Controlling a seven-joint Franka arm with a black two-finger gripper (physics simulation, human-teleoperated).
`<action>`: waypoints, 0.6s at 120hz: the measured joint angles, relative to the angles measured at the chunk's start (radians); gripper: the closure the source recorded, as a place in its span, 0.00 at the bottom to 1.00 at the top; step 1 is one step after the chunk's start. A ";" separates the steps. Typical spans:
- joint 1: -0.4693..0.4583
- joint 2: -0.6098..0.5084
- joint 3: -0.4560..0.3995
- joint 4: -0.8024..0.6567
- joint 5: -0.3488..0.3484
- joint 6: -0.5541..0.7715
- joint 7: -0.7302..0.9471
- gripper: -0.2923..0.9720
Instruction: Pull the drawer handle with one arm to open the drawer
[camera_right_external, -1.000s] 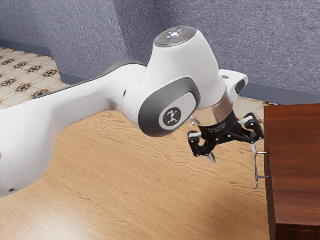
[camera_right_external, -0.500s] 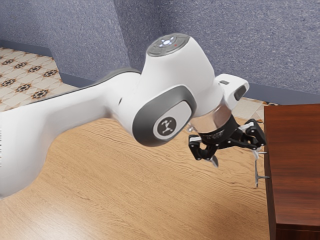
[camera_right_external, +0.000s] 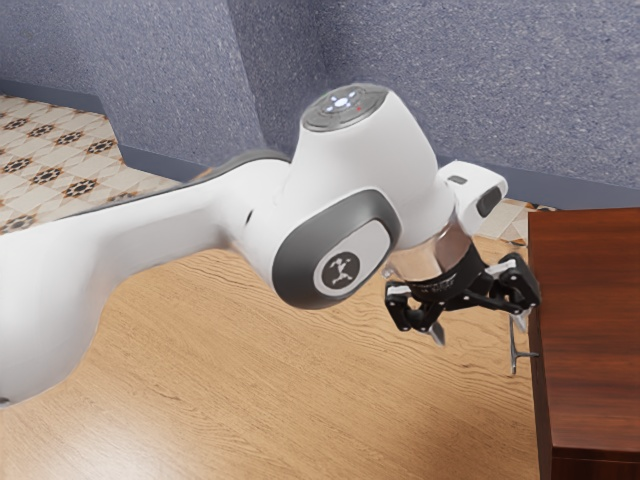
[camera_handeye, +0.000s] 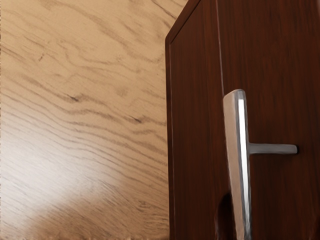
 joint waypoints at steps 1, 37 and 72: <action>0.000 0.000 0.000 -0.001 0.000 0.000 0.000 0.23; 0.008 0.001 0.000 -0.010 -0.011 0.008 0.003 0.30; 0.000 0.009 -0.001 -0.009 -0.018 0.016 0.000 0.44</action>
